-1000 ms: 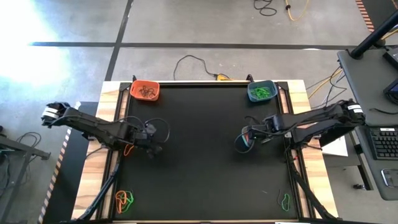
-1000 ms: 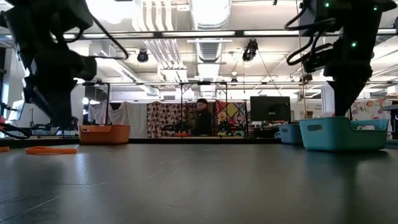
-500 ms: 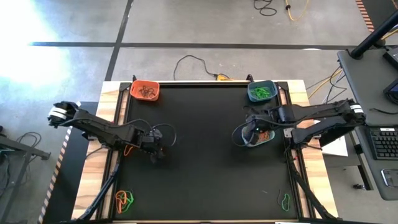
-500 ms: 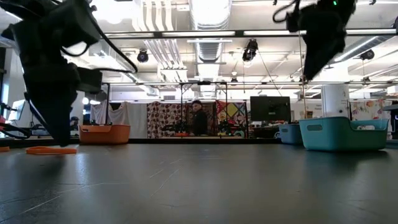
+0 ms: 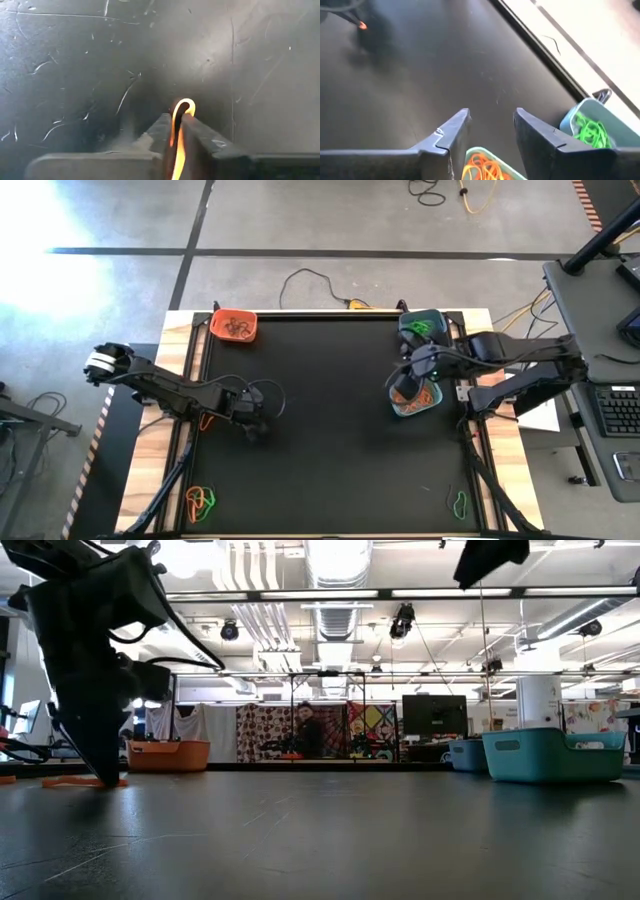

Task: Sort rubber bands into baskets
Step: Put the orange rubber band into the green bin

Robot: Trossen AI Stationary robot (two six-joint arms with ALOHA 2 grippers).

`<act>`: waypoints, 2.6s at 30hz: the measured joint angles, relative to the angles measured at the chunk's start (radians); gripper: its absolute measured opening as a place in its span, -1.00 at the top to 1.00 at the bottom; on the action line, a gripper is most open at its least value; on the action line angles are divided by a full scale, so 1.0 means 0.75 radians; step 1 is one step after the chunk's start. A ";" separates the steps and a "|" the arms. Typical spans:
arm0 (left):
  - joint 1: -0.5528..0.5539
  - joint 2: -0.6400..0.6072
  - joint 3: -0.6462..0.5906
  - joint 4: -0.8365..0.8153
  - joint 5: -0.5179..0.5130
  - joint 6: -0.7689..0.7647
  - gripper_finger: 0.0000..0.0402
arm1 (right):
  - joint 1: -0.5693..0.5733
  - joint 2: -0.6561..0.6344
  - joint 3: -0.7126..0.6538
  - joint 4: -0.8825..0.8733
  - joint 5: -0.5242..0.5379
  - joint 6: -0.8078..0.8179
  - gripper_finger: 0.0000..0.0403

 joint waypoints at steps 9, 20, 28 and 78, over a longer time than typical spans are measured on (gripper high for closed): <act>0.000 -0.007 -0.008 0.392 -0.045 -0.022 0.99 | 0.000 0.000 -0.102 0.233 -0.109 -0.244 0.36; -0.001 0.223 0.052 1.155 -0.231 0.093 1.00 | 0.002 0.001 -0.514 0.928 -0.476 -0.488 0.35; -0.001 0.568 0.321 1.204 -0.245 0.203 1.00 | 0.002 0.051 -0.799 1.217 -0.641 -0.601 0.21; -0.034 0.004 0.471 -0.061 -0.476 0.355 0.17 | 0.091 0.830 -0.822 1.894 -0.560 -0.546 0.46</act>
